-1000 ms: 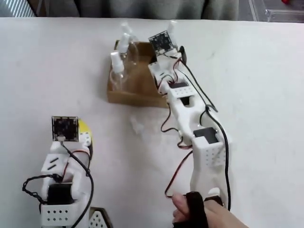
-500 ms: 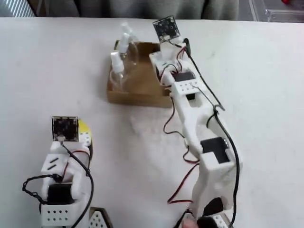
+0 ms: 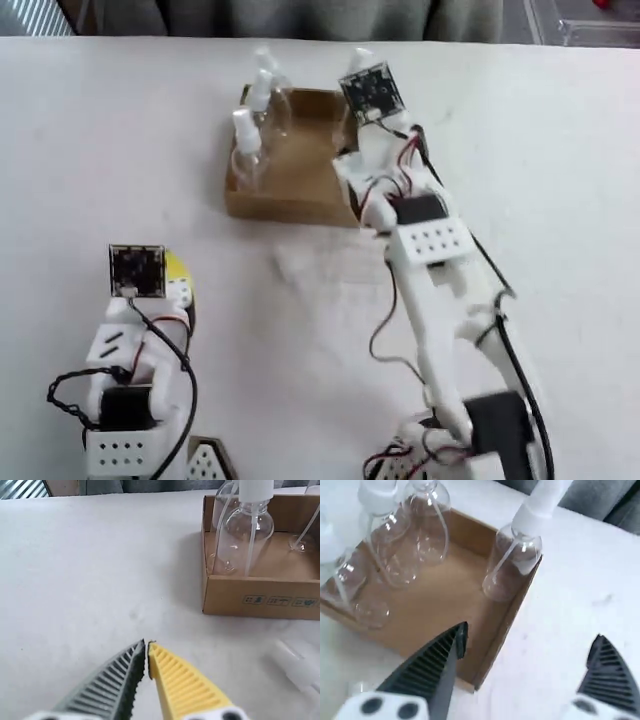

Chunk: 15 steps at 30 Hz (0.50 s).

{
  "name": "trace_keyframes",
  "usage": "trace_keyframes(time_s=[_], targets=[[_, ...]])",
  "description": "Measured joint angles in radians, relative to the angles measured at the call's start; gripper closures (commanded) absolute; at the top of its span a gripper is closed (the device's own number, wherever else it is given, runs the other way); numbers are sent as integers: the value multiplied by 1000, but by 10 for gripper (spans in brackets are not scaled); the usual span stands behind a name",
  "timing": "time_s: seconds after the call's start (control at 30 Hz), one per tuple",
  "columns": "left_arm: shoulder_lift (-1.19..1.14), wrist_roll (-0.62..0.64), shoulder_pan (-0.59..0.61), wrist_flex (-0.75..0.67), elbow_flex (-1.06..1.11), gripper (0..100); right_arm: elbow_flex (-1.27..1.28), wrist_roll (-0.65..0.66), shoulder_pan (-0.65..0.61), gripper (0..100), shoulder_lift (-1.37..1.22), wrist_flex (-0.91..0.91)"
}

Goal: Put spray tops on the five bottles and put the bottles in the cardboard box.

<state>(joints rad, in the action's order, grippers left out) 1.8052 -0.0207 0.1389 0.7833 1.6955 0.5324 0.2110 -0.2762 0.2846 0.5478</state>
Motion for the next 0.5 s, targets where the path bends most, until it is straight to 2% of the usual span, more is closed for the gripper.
trace_keyframes(time_s=[0.13,0.37,0.5], targets=[[0,0,0,0,0,976,89,0,2,720,195,180],[0,0,0,0,0,976,100,2,101,991,410,508],[0,0,0,0,0,976,101,2,215,943,419,554]])
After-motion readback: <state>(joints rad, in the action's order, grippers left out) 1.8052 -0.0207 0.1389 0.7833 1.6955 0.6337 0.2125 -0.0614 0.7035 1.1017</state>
